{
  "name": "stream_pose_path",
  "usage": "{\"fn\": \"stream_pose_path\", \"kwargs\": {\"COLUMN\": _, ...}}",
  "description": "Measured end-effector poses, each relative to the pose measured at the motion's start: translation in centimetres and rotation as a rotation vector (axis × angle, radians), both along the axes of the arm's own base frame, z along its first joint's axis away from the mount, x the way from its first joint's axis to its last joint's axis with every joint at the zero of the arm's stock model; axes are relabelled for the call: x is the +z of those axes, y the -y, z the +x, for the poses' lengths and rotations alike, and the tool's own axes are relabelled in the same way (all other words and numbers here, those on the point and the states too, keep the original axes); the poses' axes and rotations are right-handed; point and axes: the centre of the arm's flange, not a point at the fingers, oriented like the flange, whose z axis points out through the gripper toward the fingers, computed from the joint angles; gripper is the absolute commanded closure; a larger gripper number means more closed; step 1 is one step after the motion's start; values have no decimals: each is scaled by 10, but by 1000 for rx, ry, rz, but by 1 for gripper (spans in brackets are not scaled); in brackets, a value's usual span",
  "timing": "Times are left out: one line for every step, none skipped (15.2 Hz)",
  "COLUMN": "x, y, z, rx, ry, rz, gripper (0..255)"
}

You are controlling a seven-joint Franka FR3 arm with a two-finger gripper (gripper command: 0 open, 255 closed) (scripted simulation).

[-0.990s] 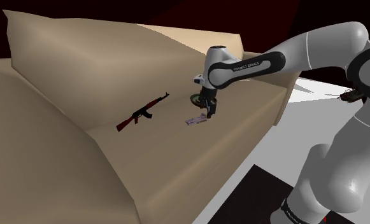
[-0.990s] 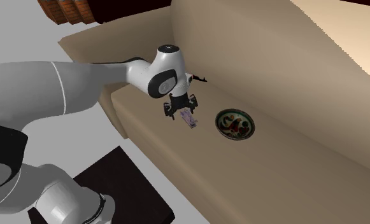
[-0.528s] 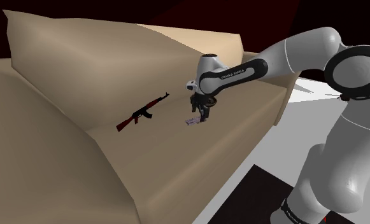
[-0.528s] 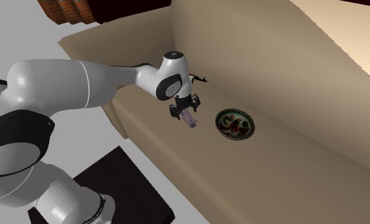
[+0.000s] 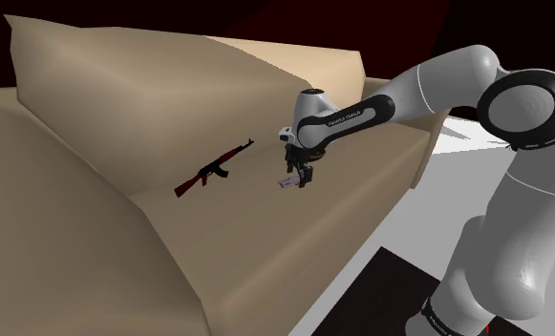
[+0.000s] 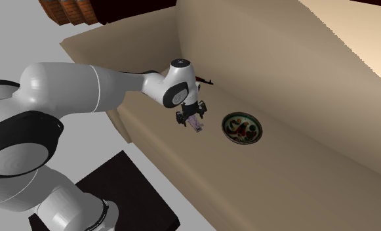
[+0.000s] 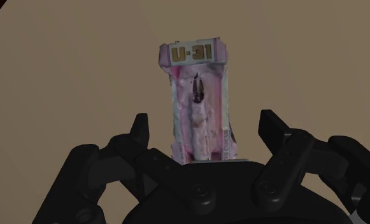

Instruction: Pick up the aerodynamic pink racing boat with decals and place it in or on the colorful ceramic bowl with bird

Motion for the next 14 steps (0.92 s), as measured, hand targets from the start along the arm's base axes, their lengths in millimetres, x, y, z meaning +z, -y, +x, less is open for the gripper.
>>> {"fn": "stream_pose_path", "kwargs": {"x": 0, "y": 0, "z": 0, "rx": 0, "ry": 0, "rz": 0, "gripper": 0}}
{"fn": "stream_pose_path", "kwargs": {"x": 0, "y": 0, "z": 0, "rx": 0, "ry": 0, "rz": 0, "gripper": 0}}
{"fn": "stream_pose_path", "kwargs": {"x": 0, "y": 0, "z": 0, "rx": 0, "ry": 0, "rz": 0, "gripper": 255}}
{"fn": "stream_pose_path", "kwargs": {"x": 0, "y": 0, "z": 0, "rx": 0, "ry": 0, "rz": 0, "gripper": 255}}
{"fn": "stream_pose_path", "kwargs": {"x": 0, "y": 0, "z": 0, "rx": 0, "ry": 0, "rz": 0, "gripper": 255}}
{"fn": "stream_pose_path", "kwargs": {"x": 0, "y": 0, "z": 0, "rx": 0, "ry": 0, "rz": 0, "gripper": 255}}
{"fn": "stream_pose_path", "kwargs": {"x": 0, "y": 0, "z": 0, "rx": 0, "ry": 0, "rz": 0, "gripper": 255}}
{"fn": "stream_pose_path", "kwargs": {"x": 0, "y": 0, "z": 0, "rx": 0, "ry": 0, "rz": 0, "gripper": 255}}
{"fn": "stream_pose_path", "kwargs": {"x": 0, "y": 0, "z": 0, "rx": 0, "ry": 0, "rz": 0, "gripper": 255}}
{"fn": "stream_pose_path", "kwargs": {"x": 0, "y": 0, "z": 0, "rx": 0, "ry": 0, "rz": 0, "gripper": 255}}
{"fn": "stream_pose_path", "kwargs": {"x": 0, "y": 0, "z": 0, "rx": 0, "ry": 0, "rz": 0, "gripper": 255}}
{"fn": "stream_pose_path", "kwargs": {"x": 0, "y": 0, "z": 0, "rx": 0, "ry": 0, "rz": 0, "gripper": 255}}
{"fn": "stream_pose_path", "kwargs": {"x": 0, "y": 0, "z": 0, "rx": 0, "ry": 0, "rz": 0, "gripper": 255}}
{"fn": "stream_pose_path", "kwargs": {"x": 2, "y": 0, "z": 0, "rx": 0, "ry": 0, "rz": 0, "gripper": 255}}
